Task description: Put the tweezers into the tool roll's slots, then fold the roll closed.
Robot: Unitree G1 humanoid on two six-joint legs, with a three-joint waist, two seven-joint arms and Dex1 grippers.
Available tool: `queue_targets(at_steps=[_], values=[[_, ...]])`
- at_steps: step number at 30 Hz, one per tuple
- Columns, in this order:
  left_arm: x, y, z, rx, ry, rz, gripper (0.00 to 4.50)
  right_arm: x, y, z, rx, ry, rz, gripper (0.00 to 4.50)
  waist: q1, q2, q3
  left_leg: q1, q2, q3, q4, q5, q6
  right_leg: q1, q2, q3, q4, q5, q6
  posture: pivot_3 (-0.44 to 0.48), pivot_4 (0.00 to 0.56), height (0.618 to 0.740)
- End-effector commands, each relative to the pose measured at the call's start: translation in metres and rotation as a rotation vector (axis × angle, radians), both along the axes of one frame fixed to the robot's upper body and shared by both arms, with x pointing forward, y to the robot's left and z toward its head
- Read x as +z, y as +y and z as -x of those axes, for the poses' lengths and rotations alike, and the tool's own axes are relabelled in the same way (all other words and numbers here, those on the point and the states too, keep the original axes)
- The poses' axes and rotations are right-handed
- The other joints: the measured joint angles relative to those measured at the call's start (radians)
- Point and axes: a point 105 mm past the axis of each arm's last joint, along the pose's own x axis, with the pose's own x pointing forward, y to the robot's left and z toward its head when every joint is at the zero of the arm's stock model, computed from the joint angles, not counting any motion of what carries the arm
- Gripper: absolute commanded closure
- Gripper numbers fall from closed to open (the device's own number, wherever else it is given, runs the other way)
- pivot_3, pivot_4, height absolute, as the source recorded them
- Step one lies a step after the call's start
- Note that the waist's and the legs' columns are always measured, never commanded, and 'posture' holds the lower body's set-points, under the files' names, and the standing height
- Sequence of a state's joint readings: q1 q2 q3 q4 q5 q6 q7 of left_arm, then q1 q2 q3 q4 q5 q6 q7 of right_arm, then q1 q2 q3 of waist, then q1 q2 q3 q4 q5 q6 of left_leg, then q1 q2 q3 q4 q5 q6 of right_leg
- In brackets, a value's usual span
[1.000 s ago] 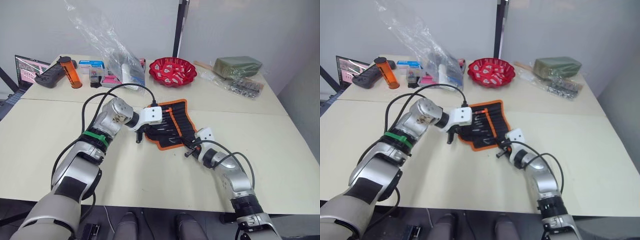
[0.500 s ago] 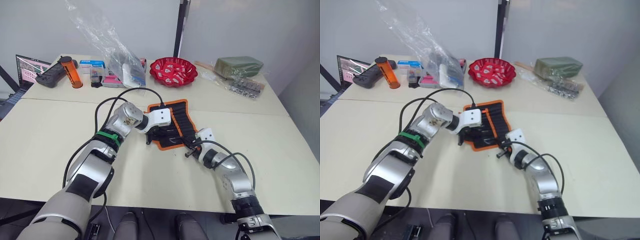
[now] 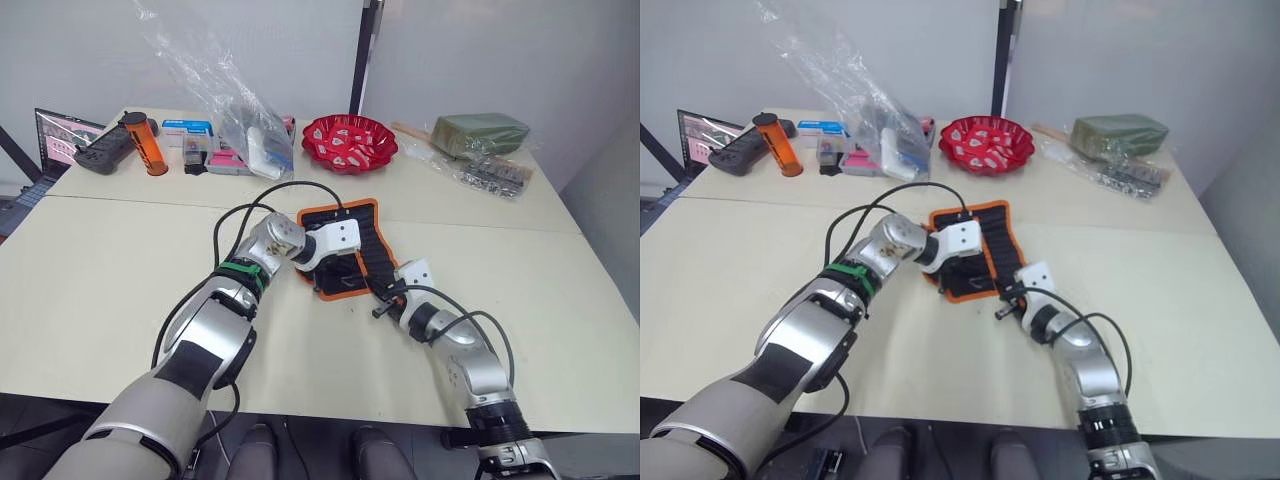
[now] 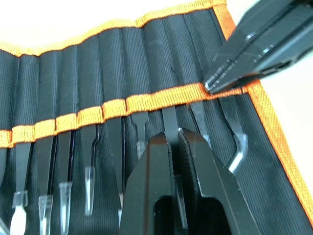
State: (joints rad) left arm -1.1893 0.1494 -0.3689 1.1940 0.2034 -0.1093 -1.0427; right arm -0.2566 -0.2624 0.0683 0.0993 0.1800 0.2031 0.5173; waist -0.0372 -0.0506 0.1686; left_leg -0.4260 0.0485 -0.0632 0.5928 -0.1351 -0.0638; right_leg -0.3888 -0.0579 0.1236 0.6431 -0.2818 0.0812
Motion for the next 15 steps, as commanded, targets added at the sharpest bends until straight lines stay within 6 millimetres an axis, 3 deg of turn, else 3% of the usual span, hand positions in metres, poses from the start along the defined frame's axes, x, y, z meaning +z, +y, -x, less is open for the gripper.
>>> queue_targets(at_steps=[1,5,6,8,15], values=[[0.02,-0.014,-0.002,-0.027,-0.053,0.046,4.49,-0.027,-0.009,0.007,-0.036,0.111,0.025,4.5,0.0,0.0,0.0,0.0,0.0,0.0,0.0,0.0,0.0,0.0,0.0,0.0,0.0,0.0,0.0,0.0,0.15,0.74],[0.021,-0.016,-0.002,-0.034,-0.06,0.044,4.49,-0.027,-0.008,0.007,-0.037,0.113,0.023,4.5,0.001,0.0,0.0,0.0,0.0,0.0,0.0,0.0,0.0,0.0,0.0,0.0,0.0,0.0,0.0,0.0,0.15,0.74],[0.023,-0.015,-0.003,-0.026,-0.062,0.051,3.88,-0.028,-0.008,0.007,-0.037,0.113,0.023,4.5,0.001,0.0,0.0,0.0,0.0,0.0,0.0,0.0,0.0,0.0,0.0,0.0,0.0,0.0,0.0,0.0,0.15,0.74],[0.027,-0.013,-0.005,-0.014,-0.054,0.069,3.44,-0.027,-0.008,0.007,-0.037,0.112,0.022,4.5,0.001,0.0,0.0,0.0,0.0,0.0,0.0,0.0,0.0,0.0,0.0,0.0,0.0,0.0,0.0,0.0,0.15,0.74],[0.06,0.008,-0.004,-0.007,0.022,0.2,1.04,-0.029,-0.008,0.004,-0.042,0.115,0.021,4.5,-0.006,0.0,0.0,0.0,0.0,0.0,0.0,0.0,0.0,0.0,0.0,0.0,0.001,0.0,0.0,0.0,0.15,0.74]])
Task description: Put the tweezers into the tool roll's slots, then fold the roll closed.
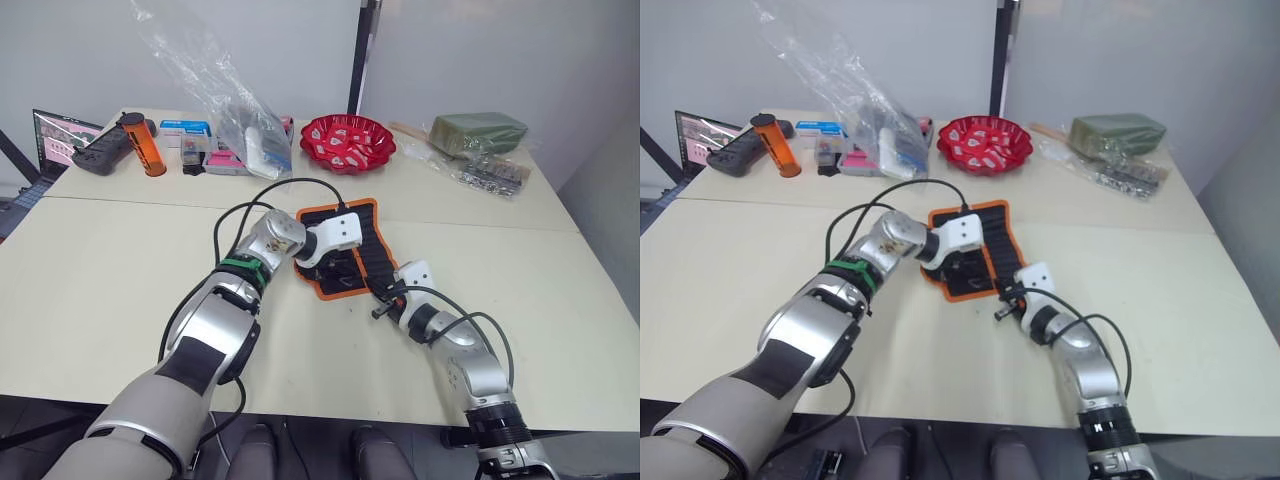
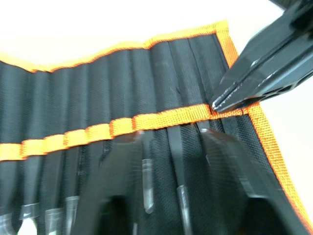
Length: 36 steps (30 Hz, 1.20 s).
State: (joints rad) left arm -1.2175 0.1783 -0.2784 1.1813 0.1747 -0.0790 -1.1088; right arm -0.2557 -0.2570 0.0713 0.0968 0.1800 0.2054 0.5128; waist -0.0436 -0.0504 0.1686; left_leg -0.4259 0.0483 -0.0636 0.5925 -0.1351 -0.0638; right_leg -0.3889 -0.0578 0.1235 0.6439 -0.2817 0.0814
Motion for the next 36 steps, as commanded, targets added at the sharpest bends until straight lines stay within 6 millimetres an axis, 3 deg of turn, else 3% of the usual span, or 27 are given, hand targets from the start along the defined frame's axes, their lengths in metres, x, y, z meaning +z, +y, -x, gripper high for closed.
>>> queue_targets(at_steps=[1,3,12,20,23,25,28,32,36], values=[[0.044,0.002,0.003,-0.026,0.006,0.142,0.73,-0.029,-0.009,0.004,-0.043,0.114,0.024,4.5,-0.001,0.0,0.0,0.0,0.0,0.0,0.0,0.0,0.0,0.0,0.0,0.0,0.0,0.0,0.0,0.0,0.15,0.74],[0.059,0.01,0.005,-0.004,0.004,0.191,0.09,-0.03,-0.009,0.004,-0.044,0.116,0.024,4.5,-0.002,0.0,0.0,0.0,0.0,0.0,0.0,0.0,0.0,0.0,0.0,0.0,0.001,0.0,0.0,0.0,0.15,0.74],[0.109,0.088,0.01,0.277,-0.115,0.389,0.03,-0.026,-0.01,-0.003,-0.004,0.111,0.034,4.5,-0.011,0.001,0.0,0.002,0.001,0.0,0.0,0.0,0.0,0.001,0.0,0.0,0.003,0.0,0.0,0.0,0.15,0.74],[0.111,0.162,0.056,0.525,-0.173,0.672,0.03,-0.004,-0.01,-0.011,0.048,0.05,0.017,4.5,-0.012,0.002,0.001,0.002,0.001,-0.001,0.001,0.0,0.0,0.001,0.0,-0.001,0.004,0.0,-0.001,0.0,0.15,0.74],[0.093,0.183,0.083,0.589,-0.179,0.667,0.03,0.026,-0.005,-0.012,0.057,-0.012,-0.086,4.5,-0.015,0.003,0.001,0.002,0.001,-0.001,0.001,0.0,0.0,0.001,0.0,-0.001,0.004,0.001,-0.001,0.0,0.15,0.74],[0.082,0.188,0.096,0.615,-0.162,0.67,0.0,0.046,-0.003,-0.009,0.075,-0.051,-0.139,3.93,-0.017,0.006,0.003,0.002,0.002,-0.001,0.0,0.0,0.0,0.001,0.0,0.0,0.003,0.001,-0.002,0.0,0.15,0.74],[0.064,0.192,0.11,0.649,-0.148,0.646,0.0,0.059,0.005,0.0,0.119,-0.08,-0.129,2.96,-0.011,0.008,0.005,0.001,0.002,-0.001,0.0,0.0,0.0,-0.001,0.0,-0.001,0.003,0.002,-0.005,0.0,0.15,0.74],[0.037,0.201,0.121,0.715,-0.126,0.615,0.0,0.063,0.027,0.015,0.203,-0.067,-0.093,1.55,-0.01,0.008,0.005,0.001,0.002,0.0,0.0,0.0,0.0,-0.001,0.0,0.0,0.003,0.001,-0.005,0.0,0.15,0.74],[0.014,0.194,0.13,0.752,-0.118,0.585,0.0,0.059,0.059,0.022,0.297,-0.069,-0.005,0.18,-0.01,0.008,0.005,0.001,0.002,0.0,0.0,0.0,0.0,-0.001,0.0,-0.001,0.003,-0.001,-0.005,0.0,0.15,0.74]])
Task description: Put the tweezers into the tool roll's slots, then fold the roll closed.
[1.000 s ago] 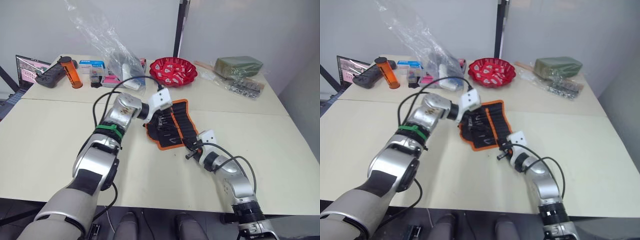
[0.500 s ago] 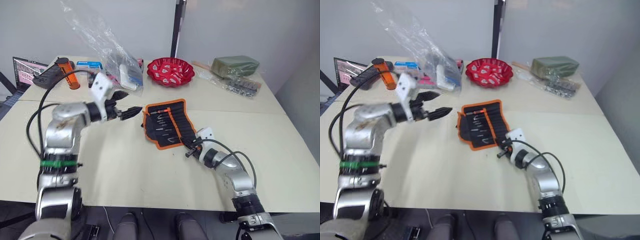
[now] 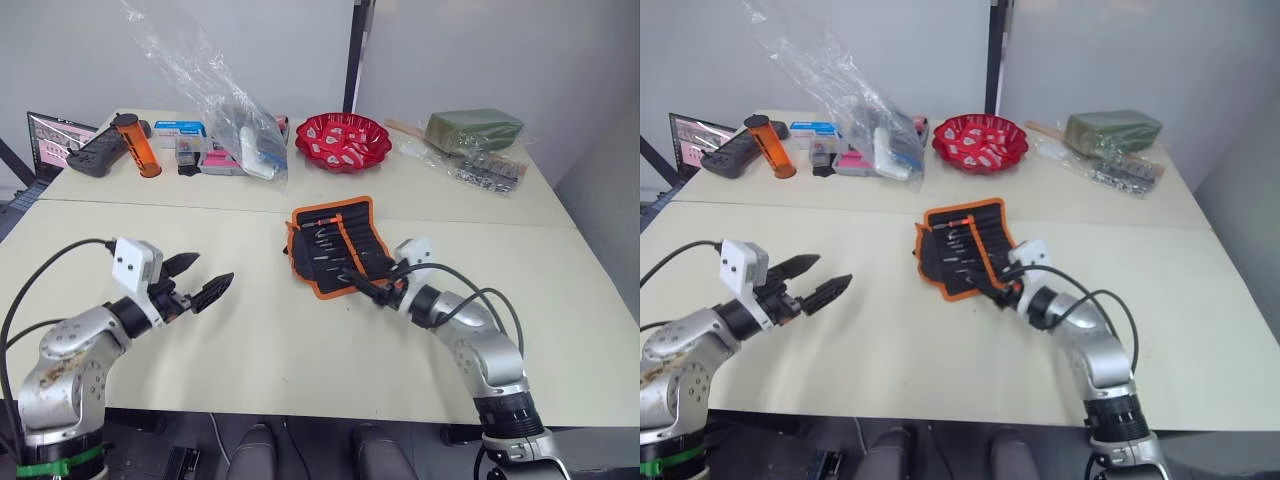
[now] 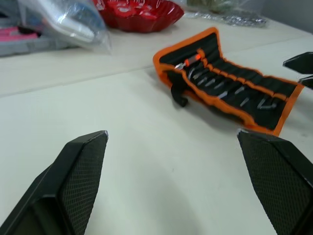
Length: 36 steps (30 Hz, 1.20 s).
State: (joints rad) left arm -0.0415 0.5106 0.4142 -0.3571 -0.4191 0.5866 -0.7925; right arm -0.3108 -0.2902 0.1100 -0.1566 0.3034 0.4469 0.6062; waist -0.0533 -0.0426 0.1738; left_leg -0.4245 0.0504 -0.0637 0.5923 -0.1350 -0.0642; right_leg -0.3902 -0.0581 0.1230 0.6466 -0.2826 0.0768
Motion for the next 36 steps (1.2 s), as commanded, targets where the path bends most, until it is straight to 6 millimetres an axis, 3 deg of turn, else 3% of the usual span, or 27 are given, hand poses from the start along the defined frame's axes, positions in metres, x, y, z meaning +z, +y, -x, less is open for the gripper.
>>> queue_targets(at_steps=[1,9,16,17,26,28,29,36], values=[[-0.003,-0.011,0.006,0.013,-0.054,-0.017,0.0,0.008,0.031,0.005,0.082,-0.062,0.061,0.02,0.0,0.0,0.0,0.0,0.0,0.0,0.0,0.0,0.0,0.0,0.0,0.0,0.0,-0.001,-0.001,0.0,0.15,0.74],[-0.017,-0.012,0.01,0.0,-0.01,-0.046,0.0,-0.004,0.071,-0.01,0.1,-0.06,0.132,0.02,-0.001,0.0,0.0,0.0,0.001,0.001,0.0,0.0,0.0,-0.001,0.0,0.0,0.0,0.001,-0.002,0.0,0.15,0.74],[-0.016,-0.008,0.012,0.004,-0.013,-0.116,0.0,-0.009,0.08,-0.028,0.034,-0.078,0.151,0.02,-0.007,0.0,0.0,-0.001,0.001,0.001,-0.001,0.0,0.0,-0.003,0.0,0.0,0.0,0.001,-0.002,0.0,0.15,0.74],[-0.017,-0.007,0.012,0.007,-0.01,-0.13,0.0,-0.008,0.081,-0.029,0.026,-0.089,0.141,0.57,-0.01,0.0,0.0,-0.001,0.001,0.001,-0.001,0.0,0.0,-0.003,0.0,0.0,0.0,0.001,-0.002,0.0,0.15,0.74],[-0.017,0.002,0.0,0.094,-0.078,-0.215,0.0,0.002,0.092,-0.033,0.04,-0.116,0.087,3.61,-0.015,0.001,0.0,-0.001,0.001,0.001,-0.002,0.0,0.0,-0.003,0.0,0.0,0.0,0.002,-0.003,0.0,0.15,0.74],[-0.019,-0.001,0.002,0.038,-0.069,-0.236,0.0,0.003,0.091,-0.034,0.039,-0.116,0.08,4.3,-0.014,0.001,0.0,-0.001,0.001,0.001,-0.002,0.0,0.0,-0.003,0.0,0.0,0.0,0.002,-0.003,0.0,0.15,0.74],[-0.021,-0.004,0.005,-0.017,-0.047,-0.225,0.0,0.004,0.09,-0.034,0.04,-0.115,0.077,4.47,-0.014,0.001,0.0,-0.001,0.001,0.001,-0.002,0.0,0.0,-0.003,0.0,0.0,0.0,0.002,-0.004,0.0,0.15,0.74],[-0.024,0.002,0.003,-0.143,0.058,-0.213,0.0,-0.003,0.084,-0.018,0.155,-0.095,0.098,4.47,-0.013,0.001,0.001,-0.002,0.001,0.002,-0.002,0.0,0.0,-0.005,0.0,0.0,0.001,0.001,-0.003,0.0,0.15,0.74]])
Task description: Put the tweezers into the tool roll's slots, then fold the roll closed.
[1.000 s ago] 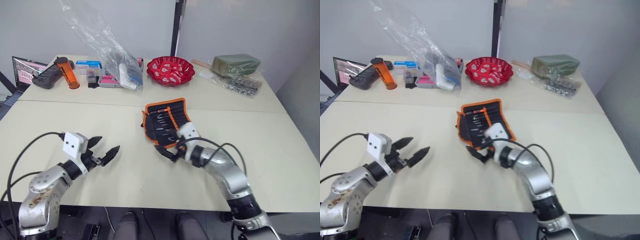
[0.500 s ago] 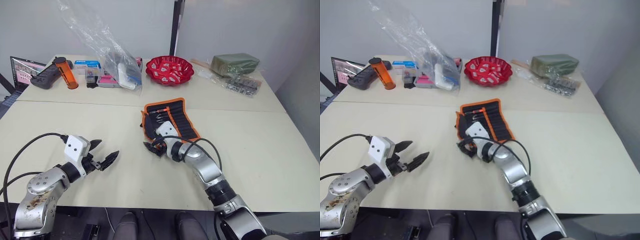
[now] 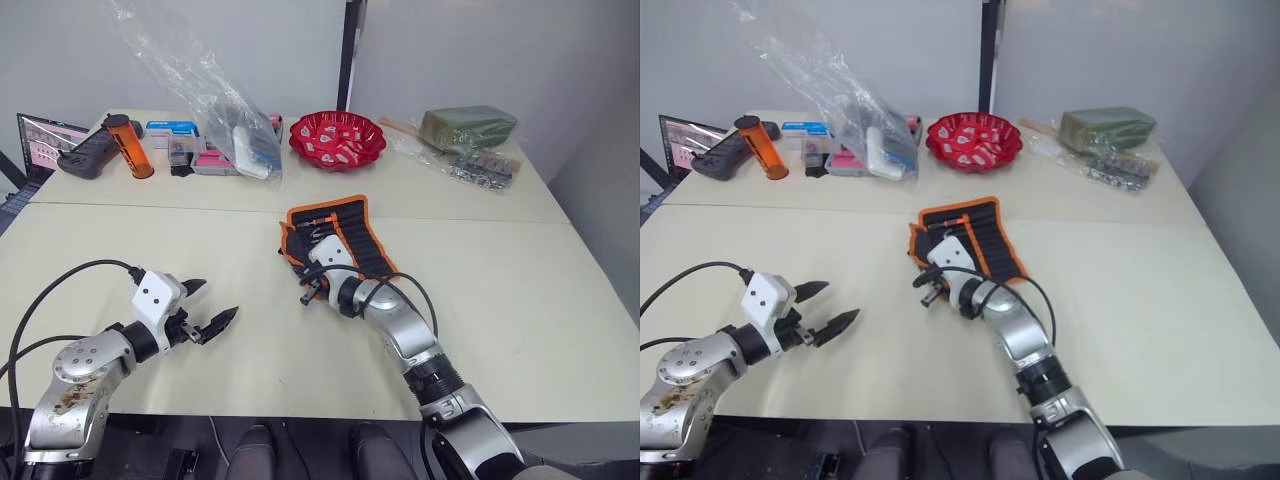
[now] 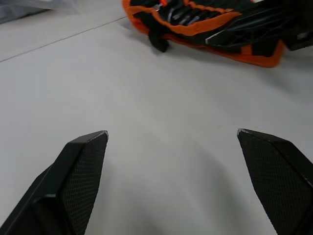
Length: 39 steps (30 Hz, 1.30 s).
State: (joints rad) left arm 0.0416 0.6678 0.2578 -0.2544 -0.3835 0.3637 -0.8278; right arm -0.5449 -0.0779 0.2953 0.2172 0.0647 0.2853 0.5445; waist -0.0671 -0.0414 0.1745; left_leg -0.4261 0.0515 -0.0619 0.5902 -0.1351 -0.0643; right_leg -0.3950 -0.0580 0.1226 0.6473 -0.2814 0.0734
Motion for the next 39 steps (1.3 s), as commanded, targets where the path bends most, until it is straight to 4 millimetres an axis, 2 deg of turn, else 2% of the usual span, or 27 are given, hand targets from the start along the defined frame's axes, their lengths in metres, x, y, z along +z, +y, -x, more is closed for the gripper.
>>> queue_targets(at_steps=[1,5,8,13,17,20,22,25,28,33,38,39], values=[[0.005,0.003,-0.007,-0.048,0.018,-0.037,0.0,0.012,-0.001,0.014,0.099,-0.029,-0.026,4.47,0.0,0.0,0.0,0.0,0.0,0.0,0.0,0.0,0.0,0.0,0.0,0.0,0.0,0.0,0.0,0.0,0.15,0.74],[0.017,-0.012,-0.014,-0.204,0.014,-0.053,0.0,0.01,-0.012,0.035,0.229,-0.031,0.019,4.47,0.004,0.0,0.0,-0.002,0.0,0.0,0.001,0.0,0.0,-0.001,0.0,0.0,-0.001,-0.001,0.002,0.0,0.15,0.74],[0.011,-0.024,-0.021,-0.341,0.001,-0.146,0.0,0.01,-0.028,0.051,0.314,0.034,0.023,4.47,0.003,0.001,0.001,-0.004,0.0,0.0,0.0,0.0,0.0,-0.004,0.0,0.0,0.0,-0.001,0.002,0.0,0.15,0.74],[0.009,-0.043,-0.035,-0.489,-0.016,-0.193,0.0,0.011,-0.049,0.066,0.39,0.085,0.068,4.47,0.004,0.001,0.001,-0.006,0.0,0.0,0.001,0.0,0.0,-0.006,0.0,0.0,0.001,-0.001,0.002,0.0,0.15,0.74],[0.006,-0.055,-0.053,-0.554,-0.049,-0.299,0.0,0.012,-0.064,0.072,0.394,0.164,0.051,4.47,0.009,0.001,0.001,-0.007,0.0,0.0,0.001,0.0,0.0,-0.007,0.001,0.0,0.001,-0.001,0.002,0.0,0.15,0.74],[0.01,-0.071,-0.062,-0.628,-0.093,-0.336,0.0,0.011,-0.073,0.069,0.36,0.171,0.07,4.47,0.013,0.001,0.001,-0.009,-0.001,0.0,0.002,0.0,0.0,-0.007,0.001,0.001,0.001,-0.001,0.003,0.0,0.15,0.74],[0.011,-0.079,-0.065,-0.67,-0.118,-0.364,0.0,0.011,-0.076,0.068,0.346,0.172,0.073,4.47,0.018,0.001,0.001,-0.01,-0.001,0.0,0.003,0.0,0.001,-0.008,0.001,0.001,0.001,-0.001,0.004,0.0,0.15,0.74],[0.026,-0.101,-0.065,-0.775,-0.18,-0.359,0.0,0.011,-0.08,0.066,0.321,0.166,0.077,4.47,0.022,0.0,0.001,-0.011,-0.001,0.0,0.003,0.0,0.001,-0.008,0.001,0.001,0.001,0.0,0.004,0.0,0.15,0.74],[0.034,-0.111,-0.065,-0.847,-0.208,-0.395,0.0,0.011,-0.083,0.062,0.281,0.159,0.079,4.47,0.024,0.0,0.001,-0.012,-0.001,0.0,0.004,0.0,0.001,-0.008,0.001,0.001,0.001,0.0,0.004,0.0,0.15,0.74],[0.033,-0.113,-0.075,-0.879,-0.293,-0.529,1.48,0.011,-0.087,0.059,0.24,0.159,0.075,4.5,0.023,0.0,0.001,-0.012,-0.002,-0.001,0.005,0.0,0.001,-0.008,0.001,0.001,0.001,0.0,0.005,0.0,0.15,0.74],[0.038,-0.108,-0.078,-0.898,-0.304,-0.537,3.14,0.01,-0.089,0.059,0.221,0.16,0.072,4.5,0.023,0.0,0.001,-0.013,-0.002,-0.001,0.006,0.001,0.001,-0.008,0.001,0.001,0.002,0.0,0.005,0.0,0.15,0.74],[0.039,-0.105,-0.077,-0.9,-0.291,-0.535,3.14,0.01,-0.09,0.059,0.218,0.16,0.073,4.5,0.023,0.0,0.001,-0.013,-0.002,-0.001,0.006,0.001,0.001,-0.008,0.001,0.001,0.002,0.0,0.005,0.0,0.15,0.74]])
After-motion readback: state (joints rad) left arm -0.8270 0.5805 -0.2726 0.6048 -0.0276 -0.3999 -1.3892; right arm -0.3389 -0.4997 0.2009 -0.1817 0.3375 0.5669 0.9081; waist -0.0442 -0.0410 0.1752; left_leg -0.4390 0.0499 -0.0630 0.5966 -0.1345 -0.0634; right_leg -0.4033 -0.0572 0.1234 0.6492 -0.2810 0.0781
